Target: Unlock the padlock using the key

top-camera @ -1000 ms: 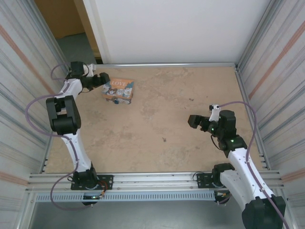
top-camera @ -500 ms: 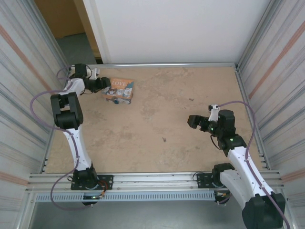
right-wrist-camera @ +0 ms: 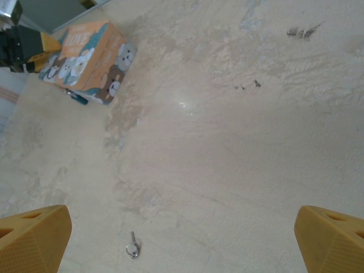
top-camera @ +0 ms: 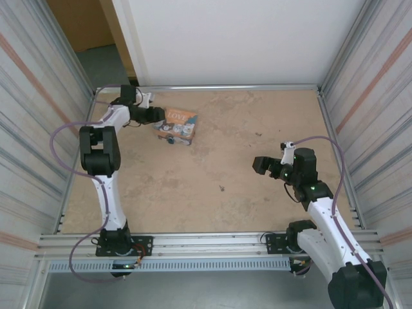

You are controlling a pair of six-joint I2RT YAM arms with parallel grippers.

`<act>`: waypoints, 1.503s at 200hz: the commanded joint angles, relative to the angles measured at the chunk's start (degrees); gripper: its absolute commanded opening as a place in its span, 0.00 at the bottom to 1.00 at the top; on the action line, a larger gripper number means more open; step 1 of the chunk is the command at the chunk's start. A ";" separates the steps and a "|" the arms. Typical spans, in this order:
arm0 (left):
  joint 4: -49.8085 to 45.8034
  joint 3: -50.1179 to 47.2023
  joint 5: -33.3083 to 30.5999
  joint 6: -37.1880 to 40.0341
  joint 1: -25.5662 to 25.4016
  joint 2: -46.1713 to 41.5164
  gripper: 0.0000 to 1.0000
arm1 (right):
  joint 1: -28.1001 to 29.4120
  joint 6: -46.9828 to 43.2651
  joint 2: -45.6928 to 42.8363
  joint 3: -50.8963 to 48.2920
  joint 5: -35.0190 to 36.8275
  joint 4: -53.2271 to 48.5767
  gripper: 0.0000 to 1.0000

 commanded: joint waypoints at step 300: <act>19.67 -49.42 -14.50 -21.27 -18.08 -48.29 0.67 | 39.98 16.15 51.54 29.98 22.98 -21.13 0.36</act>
